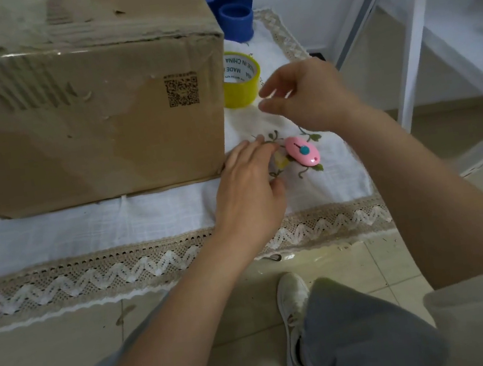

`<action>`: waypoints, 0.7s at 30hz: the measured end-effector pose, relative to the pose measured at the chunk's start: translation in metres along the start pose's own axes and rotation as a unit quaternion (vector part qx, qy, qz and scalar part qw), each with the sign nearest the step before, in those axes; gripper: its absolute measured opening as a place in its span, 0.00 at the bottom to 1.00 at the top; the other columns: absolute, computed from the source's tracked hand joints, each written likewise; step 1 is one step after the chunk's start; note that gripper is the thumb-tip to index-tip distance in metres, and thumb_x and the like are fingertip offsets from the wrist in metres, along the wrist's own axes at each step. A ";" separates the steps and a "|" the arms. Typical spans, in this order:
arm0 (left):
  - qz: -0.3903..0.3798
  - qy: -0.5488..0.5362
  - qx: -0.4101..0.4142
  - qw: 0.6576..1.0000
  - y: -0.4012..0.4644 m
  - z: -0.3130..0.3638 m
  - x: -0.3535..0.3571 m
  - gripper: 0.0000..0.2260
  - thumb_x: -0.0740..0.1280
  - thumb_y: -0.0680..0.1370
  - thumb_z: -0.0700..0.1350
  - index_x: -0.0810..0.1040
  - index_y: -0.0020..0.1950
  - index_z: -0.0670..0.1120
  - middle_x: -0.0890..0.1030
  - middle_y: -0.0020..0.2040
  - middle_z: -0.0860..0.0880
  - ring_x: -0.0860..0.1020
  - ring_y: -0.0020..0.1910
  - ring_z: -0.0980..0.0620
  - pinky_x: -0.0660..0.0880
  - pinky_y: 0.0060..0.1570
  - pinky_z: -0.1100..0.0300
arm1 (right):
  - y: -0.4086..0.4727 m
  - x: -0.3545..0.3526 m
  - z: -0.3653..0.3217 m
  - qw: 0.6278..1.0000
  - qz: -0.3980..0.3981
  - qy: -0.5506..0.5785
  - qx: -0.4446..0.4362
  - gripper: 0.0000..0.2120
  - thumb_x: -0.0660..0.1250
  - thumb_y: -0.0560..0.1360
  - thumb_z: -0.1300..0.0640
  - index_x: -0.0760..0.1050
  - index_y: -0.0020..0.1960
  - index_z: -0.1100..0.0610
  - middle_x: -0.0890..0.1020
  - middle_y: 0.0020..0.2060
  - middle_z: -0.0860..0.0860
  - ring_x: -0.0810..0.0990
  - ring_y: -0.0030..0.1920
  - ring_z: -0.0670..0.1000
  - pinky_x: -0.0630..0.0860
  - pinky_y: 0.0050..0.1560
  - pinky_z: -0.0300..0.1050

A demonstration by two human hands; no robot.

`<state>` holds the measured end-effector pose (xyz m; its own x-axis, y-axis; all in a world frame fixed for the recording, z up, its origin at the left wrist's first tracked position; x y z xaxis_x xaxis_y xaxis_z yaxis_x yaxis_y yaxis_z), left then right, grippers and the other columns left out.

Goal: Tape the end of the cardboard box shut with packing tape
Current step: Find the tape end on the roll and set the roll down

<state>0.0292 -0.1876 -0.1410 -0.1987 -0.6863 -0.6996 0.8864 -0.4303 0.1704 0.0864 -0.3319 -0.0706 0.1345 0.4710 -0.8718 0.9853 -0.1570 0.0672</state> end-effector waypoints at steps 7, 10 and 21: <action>-0.045 0.032 0.002 0.998 0.000 -0.001 0.002 0.25 0.64 0.81 0.47 0.63 0.78 0.48 0.59 0.81 0.49 0.52 0.81 0.50 0.49 0.79 0.58 | -0.034 -0.002 0.018 0.990 -0.081 -0.074 0.083 0.19 0.75 0.71 0.42 0.79 0.56 0.52 0.81 0.46 0.47 0.79 0.48 0.49 0.74 0.49 0.44; -0.050 0.045 0.001 0.998 -0.001 -0.001 0.002 0.25 0.63 0.82 0.48 0.63 0.79 0.48 0.59 0.81 0.49 0.51 0.81 0.50 0.48 0.79 0.57 | -0.043 0.002 0.023 0.990 -0.083 -0.059 0.095 0.18 0.76 0.70 0.43 0.80 0.54 0.52 0.82 0.46 0.48 0.81 0.48 0.50 0.78 0.50 0.46; -0.066 0.069 0.010 0.995 -0.007 0.004 0.005 0.22 0.63 0.82 0.48 0.66 0.77 0.50 0.57 0.81 0.46 0.53 0.80 0.47 0.49 0.78 0.53 | -0.051 0.007 0.034 0.992 -0.057 -0.053 0.095 0.17 0.79 0.67 0.48 0.83 0.53 0.53 0.84 0.45 0.49 0.81 0.45 0.48 0.75 0.44 0.40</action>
<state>0.0207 -0.1899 -0.1429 -0.2519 -0.5365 -0.8055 0.8478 -0.5236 0.0836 0.0333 -0.3506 -0.0964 0.0006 0.4025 -0.9154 0.9548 -0.2725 -0.1192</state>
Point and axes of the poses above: each hand's wrist, its own y-axis towards the middle knuckle, its own x-axis out of the palm, z = x × y, the point moved 1 cm from there along y, towards the middle knuckle
